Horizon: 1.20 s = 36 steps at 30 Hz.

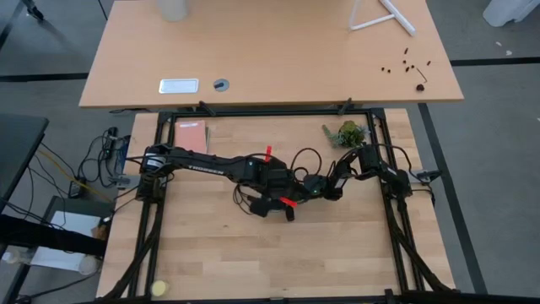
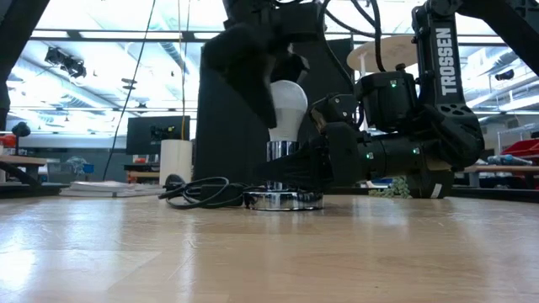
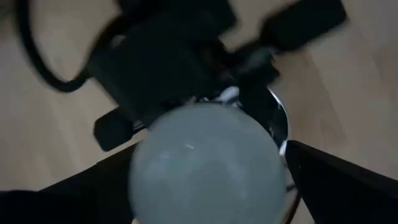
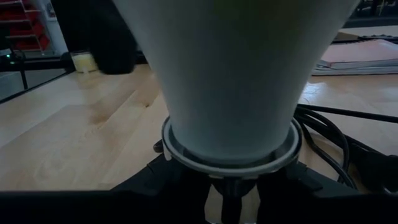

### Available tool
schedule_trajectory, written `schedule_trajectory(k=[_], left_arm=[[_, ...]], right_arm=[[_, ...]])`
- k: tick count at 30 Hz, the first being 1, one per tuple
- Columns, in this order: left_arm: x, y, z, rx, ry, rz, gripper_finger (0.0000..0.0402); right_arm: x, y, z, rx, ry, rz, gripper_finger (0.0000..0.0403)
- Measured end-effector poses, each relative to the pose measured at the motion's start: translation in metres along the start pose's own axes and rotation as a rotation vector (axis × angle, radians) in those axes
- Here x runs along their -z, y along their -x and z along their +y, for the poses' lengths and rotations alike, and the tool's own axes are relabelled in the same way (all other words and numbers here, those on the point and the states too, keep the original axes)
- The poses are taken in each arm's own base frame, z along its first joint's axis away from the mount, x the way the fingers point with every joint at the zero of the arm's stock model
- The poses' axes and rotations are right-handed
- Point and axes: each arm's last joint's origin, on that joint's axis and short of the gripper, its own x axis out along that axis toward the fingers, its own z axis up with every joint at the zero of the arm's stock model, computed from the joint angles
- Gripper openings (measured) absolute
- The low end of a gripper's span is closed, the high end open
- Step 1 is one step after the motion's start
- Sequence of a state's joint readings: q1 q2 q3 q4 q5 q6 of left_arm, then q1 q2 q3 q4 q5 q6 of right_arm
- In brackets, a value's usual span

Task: Screw lightbulb
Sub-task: Remove the white lightbulb from the silver lamp

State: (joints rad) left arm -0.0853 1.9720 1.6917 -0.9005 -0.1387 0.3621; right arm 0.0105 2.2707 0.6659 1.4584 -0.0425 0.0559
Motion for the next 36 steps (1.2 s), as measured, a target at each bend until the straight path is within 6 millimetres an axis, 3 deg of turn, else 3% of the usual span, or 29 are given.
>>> schedule_trajectory(k=[8, 15, 21, 28, 36], left_arm=[[0.0029, 0.0002, -0.0013, 0.03, -0.252, 0.021, 0.0365], [0.0007, 0.0003, -0.0006, -0.026, -0.28, 0.024, 0.033], [-0.0017, 0.0005, -0.0008, -0.049, -0.107, 0.005, 0.0264], [-0.002, 0.0008, -0.0038, -0.06, 0.182, 0.007, 0.0263], [-0.0022, 0.0009, -0.0057, -0.055, 0.824, -0.009, 0.0271]], right_arm=[[0.0001, 0.0, 0.0, -0.001, 0.007, 0.001, 0.0179], [0.0001, 0.0, 0.0, -0.002, 0.003, 0.001, 0.0179], [0.0001, 0.0, -0.0001, -0.002, 0.002, 0.0, 0.0179], [0.0001, 0.0001, 0.0, -0.003, 0.002, 0.001, 0.0179], [0.0002, 0.0004, 0.0, -0.008, -0.012, 0.001, 0.0179]])
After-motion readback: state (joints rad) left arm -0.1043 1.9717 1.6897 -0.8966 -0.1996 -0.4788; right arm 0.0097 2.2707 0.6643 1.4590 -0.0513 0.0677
